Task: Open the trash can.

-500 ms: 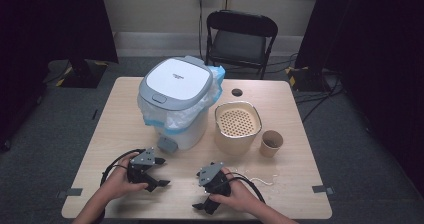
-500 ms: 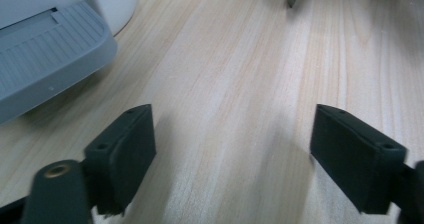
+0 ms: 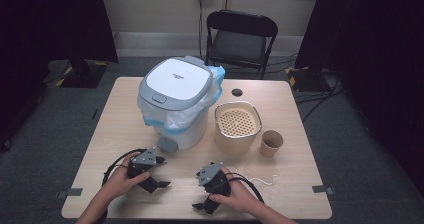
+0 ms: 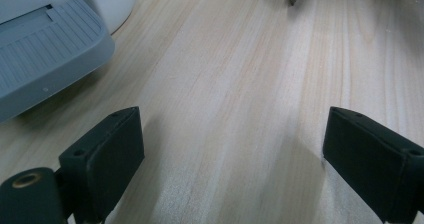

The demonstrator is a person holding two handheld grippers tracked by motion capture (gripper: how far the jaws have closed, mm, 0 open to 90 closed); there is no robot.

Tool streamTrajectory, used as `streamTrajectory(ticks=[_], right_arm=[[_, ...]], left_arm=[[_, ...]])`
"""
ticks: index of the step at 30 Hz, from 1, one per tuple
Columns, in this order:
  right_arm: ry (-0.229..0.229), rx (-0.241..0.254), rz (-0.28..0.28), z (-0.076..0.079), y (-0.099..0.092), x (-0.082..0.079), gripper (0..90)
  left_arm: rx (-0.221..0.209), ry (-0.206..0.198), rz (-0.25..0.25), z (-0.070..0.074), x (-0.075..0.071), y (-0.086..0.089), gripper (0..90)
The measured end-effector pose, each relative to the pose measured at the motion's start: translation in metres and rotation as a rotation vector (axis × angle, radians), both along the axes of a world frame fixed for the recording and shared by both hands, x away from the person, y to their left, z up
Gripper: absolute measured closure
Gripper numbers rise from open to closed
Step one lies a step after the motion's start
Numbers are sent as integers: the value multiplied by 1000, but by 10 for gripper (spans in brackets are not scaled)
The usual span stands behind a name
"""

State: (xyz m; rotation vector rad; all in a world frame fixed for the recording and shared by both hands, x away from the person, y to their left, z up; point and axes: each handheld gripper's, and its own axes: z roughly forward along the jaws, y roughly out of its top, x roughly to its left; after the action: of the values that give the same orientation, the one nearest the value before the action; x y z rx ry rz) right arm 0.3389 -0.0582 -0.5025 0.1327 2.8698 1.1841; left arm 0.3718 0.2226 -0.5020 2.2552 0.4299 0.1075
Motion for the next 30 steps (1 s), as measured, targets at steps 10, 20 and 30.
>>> streamTrajectory(ticks=[10, 20, 30], right_arm=[[0, 0, 4, 0, 0, 1, 0], [1, 0, 3, 0, 1, 1, 0], [1, 0, 3, 0, 1, 1, 0]], left_arm=[[35, 86, 59, 12, -3, 10, 162], [-58, 125, 138, 45, -12, 25, 159], [-96, 142, 217, 82, -12, 41, 158]])
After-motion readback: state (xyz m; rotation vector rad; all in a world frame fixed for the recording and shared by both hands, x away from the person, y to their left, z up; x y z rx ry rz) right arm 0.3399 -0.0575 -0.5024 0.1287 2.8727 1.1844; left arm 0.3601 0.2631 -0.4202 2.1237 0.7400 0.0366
